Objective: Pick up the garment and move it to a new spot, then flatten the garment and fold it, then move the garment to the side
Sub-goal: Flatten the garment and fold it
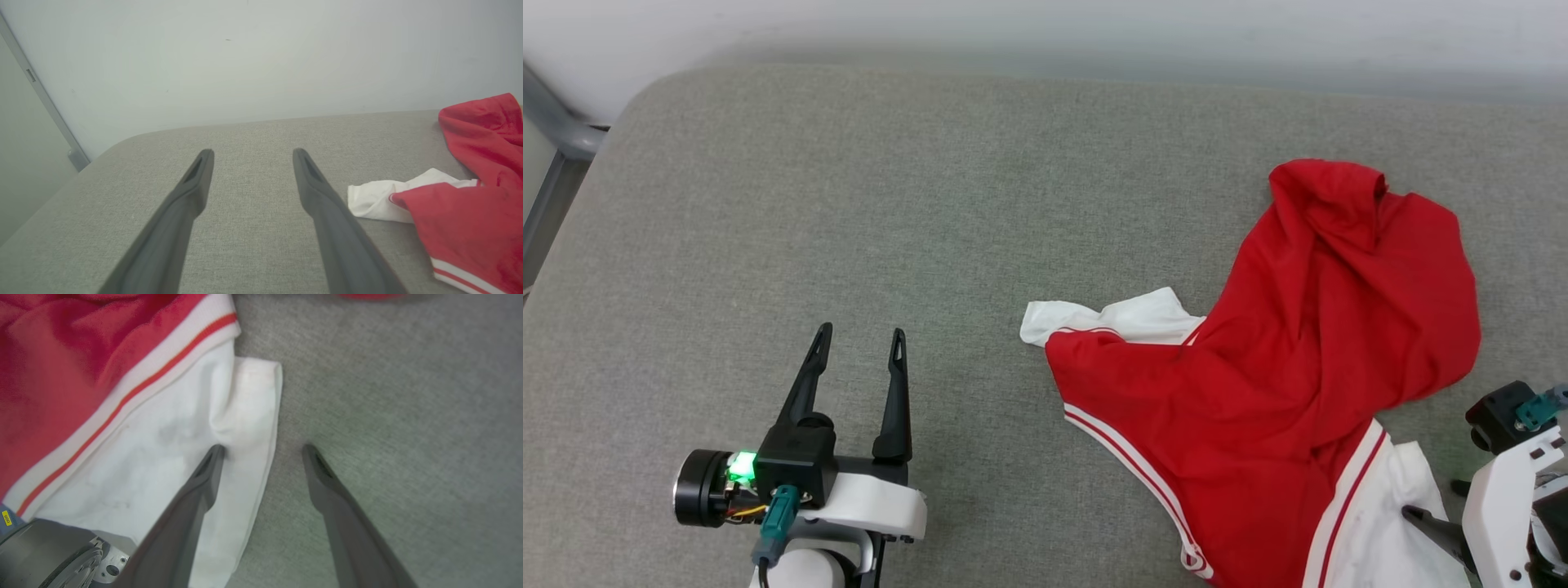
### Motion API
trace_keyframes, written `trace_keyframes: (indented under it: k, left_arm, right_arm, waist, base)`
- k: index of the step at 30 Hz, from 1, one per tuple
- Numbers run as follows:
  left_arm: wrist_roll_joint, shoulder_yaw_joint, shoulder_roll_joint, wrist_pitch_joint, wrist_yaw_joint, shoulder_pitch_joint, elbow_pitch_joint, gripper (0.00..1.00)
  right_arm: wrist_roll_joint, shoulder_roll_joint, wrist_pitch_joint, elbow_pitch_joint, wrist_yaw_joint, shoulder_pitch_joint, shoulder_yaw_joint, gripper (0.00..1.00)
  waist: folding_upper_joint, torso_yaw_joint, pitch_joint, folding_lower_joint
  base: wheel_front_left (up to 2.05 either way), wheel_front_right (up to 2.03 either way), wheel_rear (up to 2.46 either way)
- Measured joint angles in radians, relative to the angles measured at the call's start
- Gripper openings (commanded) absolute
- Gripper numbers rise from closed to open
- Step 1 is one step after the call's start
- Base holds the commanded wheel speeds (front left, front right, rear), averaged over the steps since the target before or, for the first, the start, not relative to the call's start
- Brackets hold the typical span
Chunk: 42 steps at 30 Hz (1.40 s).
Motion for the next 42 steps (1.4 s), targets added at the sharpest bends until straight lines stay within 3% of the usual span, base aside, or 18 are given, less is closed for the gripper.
trace_keyframes:
  k: [6, 7, 8, 9, 16, 23, 26, 31, 33, 34, 35, 42]
  left_arm:
    - [-0.001, 0.001, -0.003, 0.0, 0.0, -0.005, 0.003, 1.0]
    - [-0.001, 0.002, -0.003, 0.0, 0.001, -0.005, 0.004, 1.0]
    - [-0.002, 0.003, -0.003, 0.0, 0.001, -0.005, 0.005, 1.0]
    - [-0.002, 0.006, -0.003, 0.0, 0.001, -0.005, 0.006, 1.0]
    - [-0.003, 0.013, -0.003, 0.0, 0.001, -0.004, 0.014, 1.0]
    - [-0.003, 0.015, -0.003, 0.0, 0.0, 0.002, 0.015, 1.0]
    - [-0.004, 0.015, -0.004, 0.0, 0.0, 0.002, 0.016, 1.0]
    - [-0.006, 0.018, -0.004, 0.0, -0.002, 0.002, 0.025, 1.0]
    - [-0.007, 0.022, -0.003, 0.0, -0.005, 0.002, 0.03, 1.0]
    - [-0.007, 0.026, -0.002, 0.0, -0.006, 0.002, 0.035, 1.0]
    - [-0.007, 0.029, 0.001, 0.0, -0.008, 0.001, 0.039, 1.0]
    - [-0.019, 0.044, 0.041, 0.0, -0.053, -0.036, 0.058, 1.0]
  right_arm:
    - [0.005, 0.005, -0.056, 0.087, 0.0, -0.023, 0.055, 1.0]
    - [0.005, 0.002, -0.076, 0.092, 0.0, -0.027, 0.063, 0.89]
    - [0.006, 0.0, -0.094, 0.098, 0.0, -0.031, 0.07, 0.29]
    - [0.006, -0.003, -0.112, 0.102, 0.0, -0.037, 0.079, 0.0]
    - [0.038, -0.049, -0.207, 0.138, 0.0, -0.08, 0.009, 0.0]
    - [0.076, -0.094, -0.201, 0.236, 0.0, -0.062, -0.102, 0.0]
    - [0.074, -0.092, -0.192, 0.315, 0.0, -0.042, -0.128, 0.0]
    - [0.069, -0.032, -0.212, 0.411, 0.0, -0.035, -0.133, 0.0]
    - [0.058, -0.016, -0.261, 0.429, 0.0, -0.041, -0.139, 0.42]
    - [0.051, -0.005, -0.282, 0.432, 0.0, -0.045, -0.137, 0.95]
    - [0.04, 0.002, -0.31, 0.431, 0.0, -0.049, -0.137, 1.0]
    - [-0.089, 0.037, -0.548, 0.345, 0.0, -0.09, -0.195, 1.0]
  waist:
    - [0.0, 0.019, 0.021, 0.0]
    - [0.0, 0.019, 0.021, 0.0]
    - [0.0, 0.018, 0.02, 0.0]
    - [0.0, 0.016, 0.019, 0.0]
    - [0.0, 0.001, -0.012, 0.0001]
    - [0.0, -0.002, -0.031, 0.0001]
    - [0.0, 0.002, -0.03, 0.0001]
    - [0.0, 0.006, -0.029, 0.0001]
    - [0.0, 0.004, -0.032, 0.0001]
    - [0.0, 0.002, -0.035, 0.0001]
    - [0.0001, -0.001, -0.039, 0.0001]
    - [0.0001, -0.035, -0.073, 0.0001]
  base:
    - [0.0, 0.0, 0.0]
    - [0.0, 0.0, 0.0]
    - [0.0, 0.0, 0.0]
    - [0.0, 0.0, 0.0]
    - [0.0, 0.0, 0.0]
    - [0.0, 0.0, 0.0]
    - [0.0, 0.0, 0.0]
    - [0.0, 0.0, 0.0]
    - [0.0, 0.0, 0.0]
    - [0.0, 0.0, 0.0]
    - [0.0, 0.0, 0.0]
    - [0.0, 0.0, 0.0]
